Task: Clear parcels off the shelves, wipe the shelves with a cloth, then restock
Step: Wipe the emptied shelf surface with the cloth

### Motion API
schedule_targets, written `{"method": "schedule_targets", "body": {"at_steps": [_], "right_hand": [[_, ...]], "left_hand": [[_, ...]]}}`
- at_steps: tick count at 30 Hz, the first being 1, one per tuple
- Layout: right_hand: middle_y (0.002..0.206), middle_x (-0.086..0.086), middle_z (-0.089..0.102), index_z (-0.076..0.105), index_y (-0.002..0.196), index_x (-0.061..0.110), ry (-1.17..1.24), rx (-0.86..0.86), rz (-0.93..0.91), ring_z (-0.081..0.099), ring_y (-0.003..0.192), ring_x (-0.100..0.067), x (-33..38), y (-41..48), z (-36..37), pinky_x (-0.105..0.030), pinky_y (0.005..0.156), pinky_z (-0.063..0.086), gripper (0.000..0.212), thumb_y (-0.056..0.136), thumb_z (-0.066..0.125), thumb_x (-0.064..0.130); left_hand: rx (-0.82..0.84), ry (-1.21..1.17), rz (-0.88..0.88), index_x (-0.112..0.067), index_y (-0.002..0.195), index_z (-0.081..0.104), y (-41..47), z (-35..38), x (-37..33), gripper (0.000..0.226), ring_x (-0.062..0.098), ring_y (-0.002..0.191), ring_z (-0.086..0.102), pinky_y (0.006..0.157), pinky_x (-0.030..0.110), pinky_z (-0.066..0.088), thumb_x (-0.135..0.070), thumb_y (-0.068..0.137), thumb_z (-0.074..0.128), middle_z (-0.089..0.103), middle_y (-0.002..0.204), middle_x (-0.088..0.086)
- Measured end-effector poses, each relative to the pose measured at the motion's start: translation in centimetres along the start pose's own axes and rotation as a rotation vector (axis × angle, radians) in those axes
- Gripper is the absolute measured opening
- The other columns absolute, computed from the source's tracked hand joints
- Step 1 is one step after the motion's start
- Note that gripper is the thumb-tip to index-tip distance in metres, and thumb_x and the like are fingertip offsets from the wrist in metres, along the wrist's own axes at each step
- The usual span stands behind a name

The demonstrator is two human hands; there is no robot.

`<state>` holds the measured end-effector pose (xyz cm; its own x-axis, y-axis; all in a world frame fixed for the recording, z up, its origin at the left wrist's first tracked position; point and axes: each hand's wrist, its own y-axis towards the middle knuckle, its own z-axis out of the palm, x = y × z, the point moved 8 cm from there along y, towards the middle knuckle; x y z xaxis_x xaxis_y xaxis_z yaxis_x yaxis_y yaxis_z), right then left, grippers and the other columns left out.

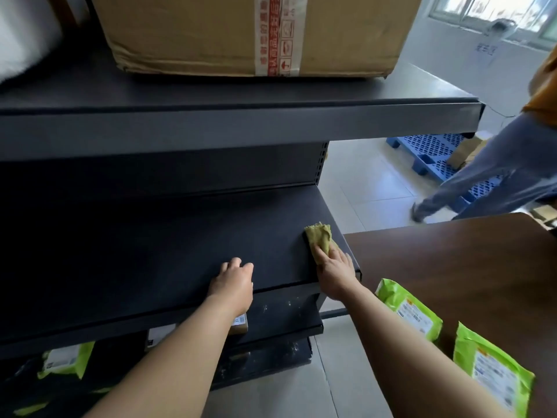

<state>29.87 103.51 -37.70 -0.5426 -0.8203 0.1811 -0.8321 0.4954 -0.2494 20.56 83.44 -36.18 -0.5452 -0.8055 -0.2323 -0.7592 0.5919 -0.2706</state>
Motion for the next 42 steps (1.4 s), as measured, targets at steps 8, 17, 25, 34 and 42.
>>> {"method": "schedule_targets", "body": {"at_steps": [8,17,25,34,42], "right_hand": [[0.16,-0.014,0.007,0.021,0.151,0.022,0.021,-0.07,-0.059,0.003,0.146,-0.029,6.7,3.6,0.5,-0.037,0.118,0.01,0.07,0.086,0.047,0.019],[0.159,-0.006,0.014,0.026,0.15,0.028,0.06,-0.035,-0.229,0.003,0.147,-0.027,17.4,10.8,0.9,-0.037,0.119,0.008,0.064,0.089,0.042,0.017],[0.147,-0.009,0.043,0.049,0.14,0.029,0.186,-0.022,-0.493,0.033,0.137,-0.029,22.7,10.5,1.4,-0.033,0.114,0.025,0.068,0.079,0.045,-0.001],[0.125,-0.01,0.063,0.077,0.102,0.015,0.409,-0.12,-0.393,0.051,0.12,-0.028,14.2,-0.5,1.5,-0.03,0.109,0.031,0.056,0.071,0.044,-0.018],[0.103,-0.002,0.067,0.077,0.09,0.013,0.719,-0.268,0.051,0.061,0.1,-0.019,3.2,-6.2,1.0,-0.01,0.08,0.038,0.049,0.069,0.05,-0.021]], "left_hand": [[-0.016,0.02,-0.075,-0.019,0.135,0.041,0.9,-1.7,6.4,0.037,0.026,0.131,0.03,0.1,0.04,0.041,-0.025,0.098,0.044,0.028,0.147,0.003],[-0.08,0.013,-0.136,-0.019,0.141,0.038,1.3,-3.2,12.6,0.045,0.024,0.133,0.03,0.101,0.038,0.041,-0.03,0.098,0.046,0.027,0.149,0.0],[-0.115,0.008,-0.137,-0.012,0.139,0.04,0.8,-3.3,14.4,0.047,0.024,0.133,0.031,0.104,0.039,0.04,-0.031,0.097,0.048,0.028,0.149,0.0],[-0.05,0.004,-0.116,-0.011,0.136,0.041,-2.1,-2.3,12.0,0.041,0.026,0.13,0.032,0.103,0.038,0.041,-0.025,0.098,0.046,0.028,0.147,0.004],[0.005,0.022,0.014,-0.011,0.121,0.048,-2.7,-0.6,5.4,0.027,0.026,0.128,0.032,0.099,0.036,0.043,-0.011,0.095,0.049,0.032,0.142,0.004]]}}
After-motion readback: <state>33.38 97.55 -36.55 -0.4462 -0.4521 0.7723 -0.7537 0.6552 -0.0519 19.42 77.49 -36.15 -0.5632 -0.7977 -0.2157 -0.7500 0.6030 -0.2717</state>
